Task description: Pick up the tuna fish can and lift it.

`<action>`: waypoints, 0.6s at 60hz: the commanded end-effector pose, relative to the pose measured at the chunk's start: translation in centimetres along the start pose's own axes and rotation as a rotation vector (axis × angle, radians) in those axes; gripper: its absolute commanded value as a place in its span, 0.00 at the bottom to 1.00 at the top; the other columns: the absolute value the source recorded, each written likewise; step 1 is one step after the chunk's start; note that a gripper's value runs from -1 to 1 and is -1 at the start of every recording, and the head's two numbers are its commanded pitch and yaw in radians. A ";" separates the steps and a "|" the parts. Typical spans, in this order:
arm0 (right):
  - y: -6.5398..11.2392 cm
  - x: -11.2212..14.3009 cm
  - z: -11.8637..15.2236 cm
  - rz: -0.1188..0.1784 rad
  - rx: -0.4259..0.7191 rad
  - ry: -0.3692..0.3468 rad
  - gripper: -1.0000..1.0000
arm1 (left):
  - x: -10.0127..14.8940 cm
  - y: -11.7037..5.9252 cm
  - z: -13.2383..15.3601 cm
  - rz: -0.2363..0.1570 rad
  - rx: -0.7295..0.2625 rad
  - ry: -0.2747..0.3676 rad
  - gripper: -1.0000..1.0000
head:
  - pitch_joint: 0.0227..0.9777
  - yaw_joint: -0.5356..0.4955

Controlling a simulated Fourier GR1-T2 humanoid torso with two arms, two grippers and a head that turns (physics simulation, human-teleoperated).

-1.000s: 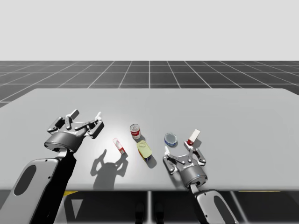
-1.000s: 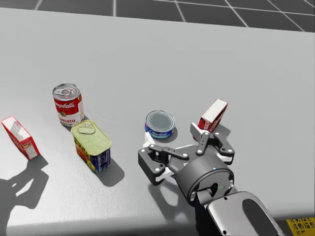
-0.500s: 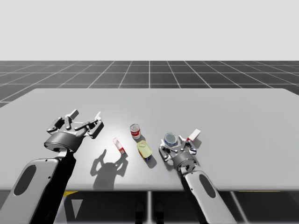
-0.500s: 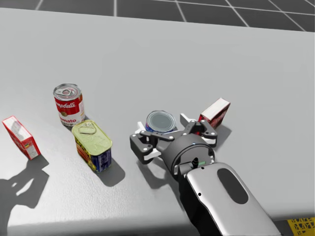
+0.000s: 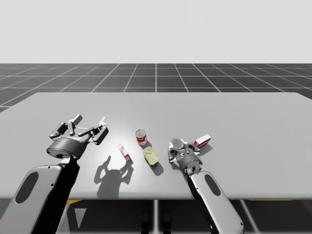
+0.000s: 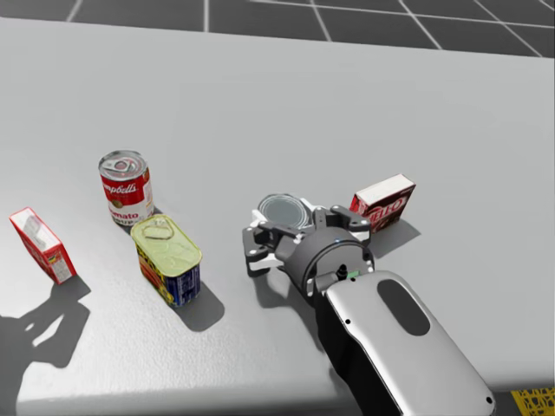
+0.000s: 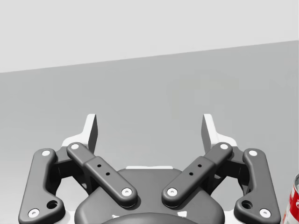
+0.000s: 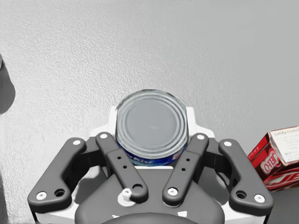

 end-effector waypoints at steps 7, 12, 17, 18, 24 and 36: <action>0.0 -1.3 -0.1 0.012 -0.036 0.042 0.99 | 0.0 -0.1 0.0 -0.001 -0.002 0.001 0.00 | 0.82 0.35; -0.1 -1.3 -0.2 0.005 -0.037 0.042 0.98 | 0.0 -0.1 0.0 -0.001 -0.002 0.002 0.00 | 0.79 0.36; -0.1 -1.3 -0.1 0.003 -0.036 0.039 0.99 | -0.1 -0.1 0.0 -0.002 -0.002 0.003 0.00 | 0.75 0.36; -0.1 -1.3 -0.1 0.003 -0.036 0.039 0.99 | -0.1 -0.1 0.0 -0.002 -0.002 0.003 0.00 | 0.74 0.36; -0.1 -1.3 -0.1 -0.001 -0.037 0.034 0.97 | -0.1 -0.2 0.0 -0.002 -0.002 0.005 0.00 | 0.66 0.36; -0.1 -1.3 0.0 -0.006 -0.040 0.026 0.99 | -0.2 -0.2 0.0 -0.002 -0.002 0.007 0.00 | 0.53 0.35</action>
